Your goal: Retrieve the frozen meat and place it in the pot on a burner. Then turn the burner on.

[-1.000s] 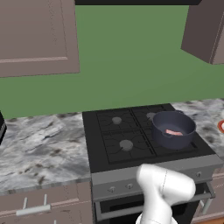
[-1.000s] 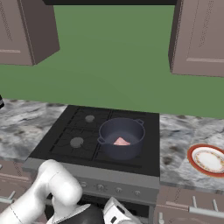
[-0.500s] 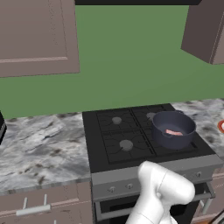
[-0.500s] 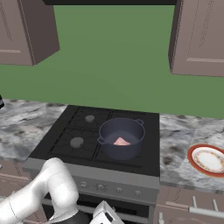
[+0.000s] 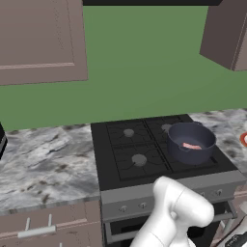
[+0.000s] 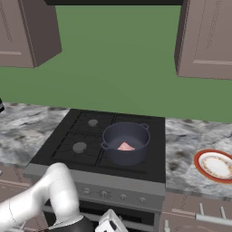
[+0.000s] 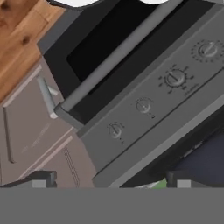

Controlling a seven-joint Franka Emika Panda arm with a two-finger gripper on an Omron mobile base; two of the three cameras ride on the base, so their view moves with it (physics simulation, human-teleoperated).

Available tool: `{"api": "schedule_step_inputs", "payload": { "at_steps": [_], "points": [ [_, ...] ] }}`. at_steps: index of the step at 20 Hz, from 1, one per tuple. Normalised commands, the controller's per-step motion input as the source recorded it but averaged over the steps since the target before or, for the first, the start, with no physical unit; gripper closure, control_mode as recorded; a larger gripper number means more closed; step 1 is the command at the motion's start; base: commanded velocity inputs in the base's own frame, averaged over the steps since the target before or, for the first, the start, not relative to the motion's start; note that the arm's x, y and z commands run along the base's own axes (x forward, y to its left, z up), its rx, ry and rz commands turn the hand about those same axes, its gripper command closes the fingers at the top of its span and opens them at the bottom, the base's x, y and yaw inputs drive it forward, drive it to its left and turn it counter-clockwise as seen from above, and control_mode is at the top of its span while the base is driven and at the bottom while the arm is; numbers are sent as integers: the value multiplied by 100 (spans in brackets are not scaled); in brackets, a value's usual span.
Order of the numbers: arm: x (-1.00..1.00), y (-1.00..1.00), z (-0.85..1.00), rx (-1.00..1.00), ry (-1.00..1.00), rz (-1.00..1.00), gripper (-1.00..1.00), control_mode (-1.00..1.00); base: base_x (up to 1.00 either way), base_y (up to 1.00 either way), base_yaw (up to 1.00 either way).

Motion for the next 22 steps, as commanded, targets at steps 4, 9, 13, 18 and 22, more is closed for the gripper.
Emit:
{"api": "schedule_step_inputs", "payload": {
  "at_steps": [4, 9, 13, 18, 22],
  "points": [
    [-7, 10, -1, -4, -30, 0, -100, -100, 0, 0, 0],
    [5, 9, 0, 0, -3, 0, -100, -100, 0, 0, 0],
    [0, 10, -29, -7, -16, 2, -100, -100, 0, 0, 0],
    [0, 11, -46, -5, -24, 19, -100, -100, 0, 0, 0],
    [0, 16, -26, -1, -11, 11, -100, -100, 0, 0, 0]
  ]
}}
